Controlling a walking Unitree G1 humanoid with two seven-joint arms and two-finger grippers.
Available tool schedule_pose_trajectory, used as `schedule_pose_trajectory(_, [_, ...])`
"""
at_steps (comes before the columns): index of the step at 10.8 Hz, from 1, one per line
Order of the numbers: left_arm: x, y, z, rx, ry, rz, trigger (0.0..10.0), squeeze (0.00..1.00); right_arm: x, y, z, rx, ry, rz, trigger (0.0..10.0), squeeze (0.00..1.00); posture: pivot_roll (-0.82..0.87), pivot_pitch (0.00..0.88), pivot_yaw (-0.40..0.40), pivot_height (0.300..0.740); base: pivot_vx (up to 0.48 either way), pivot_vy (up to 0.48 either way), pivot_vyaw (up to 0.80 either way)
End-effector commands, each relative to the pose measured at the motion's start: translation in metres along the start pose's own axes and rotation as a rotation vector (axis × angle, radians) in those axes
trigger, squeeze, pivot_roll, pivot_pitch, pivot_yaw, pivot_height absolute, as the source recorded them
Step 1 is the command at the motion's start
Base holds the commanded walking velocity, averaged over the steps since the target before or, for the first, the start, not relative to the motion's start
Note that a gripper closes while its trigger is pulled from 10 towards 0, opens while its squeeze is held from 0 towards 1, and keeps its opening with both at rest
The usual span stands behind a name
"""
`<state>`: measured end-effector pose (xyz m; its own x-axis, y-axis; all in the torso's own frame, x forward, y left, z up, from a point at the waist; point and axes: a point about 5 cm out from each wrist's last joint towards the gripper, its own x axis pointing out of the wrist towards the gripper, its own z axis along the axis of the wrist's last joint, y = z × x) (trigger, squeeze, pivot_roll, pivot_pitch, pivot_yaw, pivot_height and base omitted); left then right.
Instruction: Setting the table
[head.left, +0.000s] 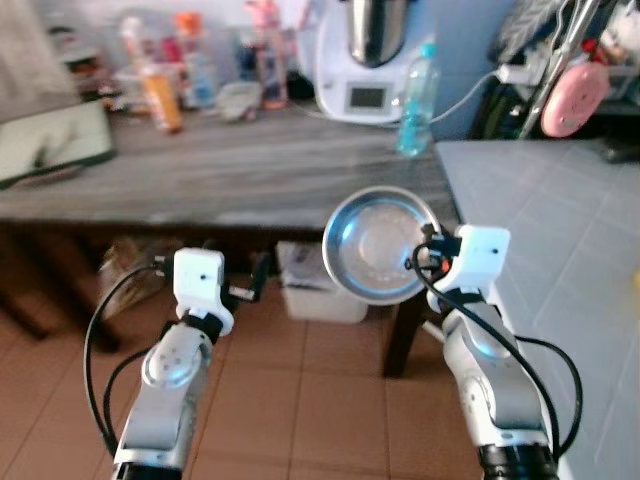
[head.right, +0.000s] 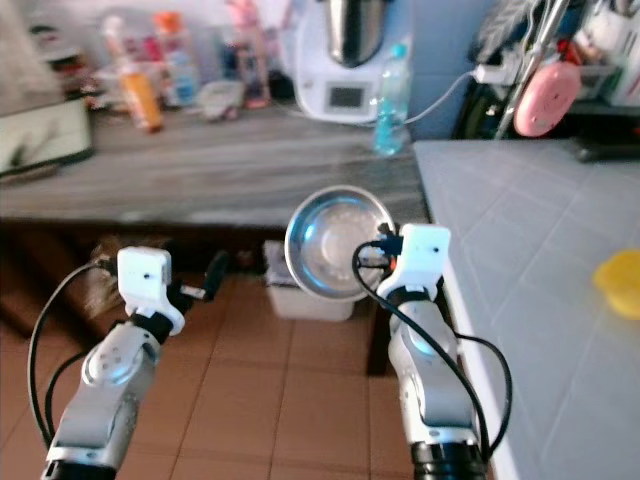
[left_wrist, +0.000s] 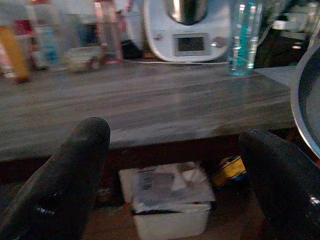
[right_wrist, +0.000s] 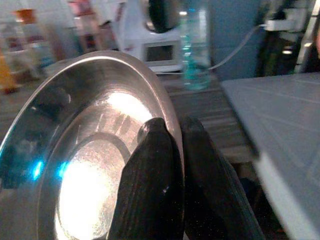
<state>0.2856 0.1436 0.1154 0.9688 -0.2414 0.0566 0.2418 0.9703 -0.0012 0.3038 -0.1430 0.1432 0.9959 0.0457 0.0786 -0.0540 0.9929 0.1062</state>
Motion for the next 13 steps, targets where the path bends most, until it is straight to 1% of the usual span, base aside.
schedule_pose_trajectory(1, [0.002,-0.005,0.002,0.000,-0.004,-0.026,10.0,0.00,0.000,-0.007,0.005,-0.006,-0.022,-0.026,10.0,0.00,0.09,0.000,0.042,0.740,0.480,0.000,0.00])
schedule_pose_trajectory(5, [0.001,-0.007,0.000,-0.003,0.001,-0.028,10.0,0.00,0.001,-0.007,0.004,-0.011,-0.019,-0.021,10.0,0.00,0.09,0.000,0.039,0.740,0.480,0.000,0.10])
schedule_pose_trajectory(8, [-0.001,-0.006,-0.001,0.000,0.016,-0.025,10.0,0.00,-0.001,-0.007,0.001,-0.006,-0.007,-0.022,10.0,0.00,0.09,0.000,0.043,0.740,0.382,0.000,0.00])
schedule_pose_trajectory(9, [-0.002,-0.005,-0.002,0.007,0.020,-0.024,10.0,0.00,-0.002,-0.007,0.000,-0.005,-0.006,-0.023,10.0,0.00,0.09,0.000,0.046,0.740,0.000,0.000,0.00])
schedule_pose_trajectory(11, [-0.004,0.005,-0.009,0.011,0.073,0.049,10.0,0.00,-0.003,-0.008,-0.001,-0.005,-0.002,-0.026,10.0,0.00,0.09,0.000,0.045,0.740,0.000,0.000,0.00])
schedule_pose_trajectory(12, [-0.005,0.007,-0.010,0.020,0.088,0.061,10.0,0.00,-0.003,-0.008,-0.001,-0.004,-0.002,-0.026,10.0,0.00,0.09,0.000,0.043,0.740,0.000,0.000,0.00])
schedule_pose_trajectory(13, [-0.006,0.010,-0.011,0.013,0.094,0.071,10.0,0.00,-0.003,-0.008,-0.002,0.002,0.000,-0.026,10.0,0.00,0.09,0.000,0.043,0.740,0.000,0.000,0.00])
